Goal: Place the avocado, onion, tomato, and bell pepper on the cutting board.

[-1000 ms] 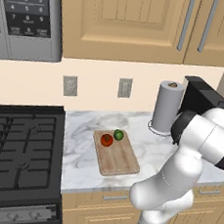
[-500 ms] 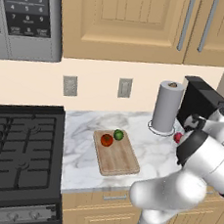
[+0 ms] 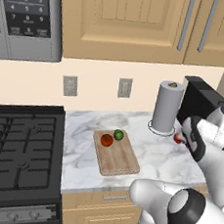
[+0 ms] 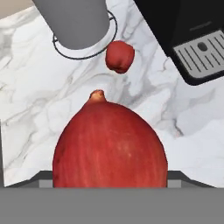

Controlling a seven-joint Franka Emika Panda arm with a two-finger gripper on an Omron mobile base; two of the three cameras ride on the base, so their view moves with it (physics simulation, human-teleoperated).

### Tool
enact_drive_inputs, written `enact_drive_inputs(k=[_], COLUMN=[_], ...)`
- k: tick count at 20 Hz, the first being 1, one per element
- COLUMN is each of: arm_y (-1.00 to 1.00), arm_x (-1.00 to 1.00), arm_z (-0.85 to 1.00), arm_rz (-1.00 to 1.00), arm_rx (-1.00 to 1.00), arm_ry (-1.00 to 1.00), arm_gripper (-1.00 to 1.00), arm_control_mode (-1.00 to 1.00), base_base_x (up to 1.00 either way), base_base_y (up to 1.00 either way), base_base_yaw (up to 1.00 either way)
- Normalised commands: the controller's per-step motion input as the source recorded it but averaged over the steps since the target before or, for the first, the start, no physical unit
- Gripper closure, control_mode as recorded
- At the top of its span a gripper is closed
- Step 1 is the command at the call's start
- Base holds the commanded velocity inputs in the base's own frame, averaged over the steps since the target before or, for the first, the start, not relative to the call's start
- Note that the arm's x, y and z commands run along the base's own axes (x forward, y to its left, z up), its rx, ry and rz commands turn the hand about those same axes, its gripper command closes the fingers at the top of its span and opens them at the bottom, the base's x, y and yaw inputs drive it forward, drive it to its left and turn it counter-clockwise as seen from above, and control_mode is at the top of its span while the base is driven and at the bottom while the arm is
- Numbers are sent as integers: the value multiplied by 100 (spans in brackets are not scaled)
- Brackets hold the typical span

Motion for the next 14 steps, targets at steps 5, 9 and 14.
enact_drive_inputs(k=[5,9,14], arm_y=[93,85,75], arm_x=[-52,-34,-7], arm_z=[50,36,22], arm_rz=[0,0,0], arm_rx=[0,0,0], arm_ry=[-11,-8,0], arm_gripper=[100,100,100], arm_control_mode=[-100,-100,-100], base_base_x=[0,0,0], base_base_y=[0,0,0], base_base_yaw=[0,0,0])
